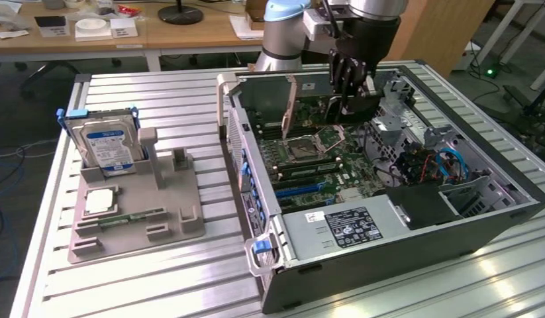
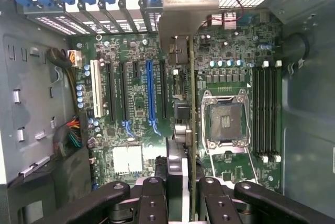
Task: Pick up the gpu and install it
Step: 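Insert the gpu into the slot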
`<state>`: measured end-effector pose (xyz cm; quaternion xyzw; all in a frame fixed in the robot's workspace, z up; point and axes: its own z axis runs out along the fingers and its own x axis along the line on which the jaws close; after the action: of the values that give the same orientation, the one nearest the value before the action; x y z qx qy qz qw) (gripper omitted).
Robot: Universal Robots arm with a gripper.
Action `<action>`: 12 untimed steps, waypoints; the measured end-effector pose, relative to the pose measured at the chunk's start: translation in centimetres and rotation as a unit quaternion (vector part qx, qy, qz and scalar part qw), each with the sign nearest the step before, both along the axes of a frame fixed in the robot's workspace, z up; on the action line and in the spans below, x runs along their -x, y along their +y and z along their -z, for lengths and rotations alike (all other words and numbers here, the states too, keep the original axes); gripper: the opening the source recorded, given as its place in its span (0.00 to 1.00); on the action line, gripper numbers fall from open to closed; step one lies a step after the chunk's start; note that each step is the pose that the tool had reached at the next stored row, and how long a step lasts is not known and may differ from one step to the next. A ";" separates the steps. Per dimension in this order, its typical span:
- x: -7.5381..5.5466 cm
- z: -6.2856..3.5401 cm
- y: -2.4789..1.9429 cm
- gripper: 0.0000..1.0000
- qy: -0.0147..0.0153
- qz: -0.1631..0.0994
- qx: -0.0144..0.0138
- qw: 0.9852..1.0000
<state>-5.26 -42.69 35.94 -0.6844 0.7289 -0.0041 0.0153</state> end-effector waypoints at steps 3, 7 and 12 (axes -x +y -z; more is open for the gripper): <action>0.0 0.17 -0.04 0.28 0.000 -0.011 0.000 1.000; 0.1 0.77 -0.04 0.28 0.000 -0.015 0.000 1.000; 0.7 1.50 -0.04 0.28 0.000 -0.015 0.000 1.000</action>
<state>-6.00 -42.74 34.45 -0.6955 0.7183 -0.0036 0.0151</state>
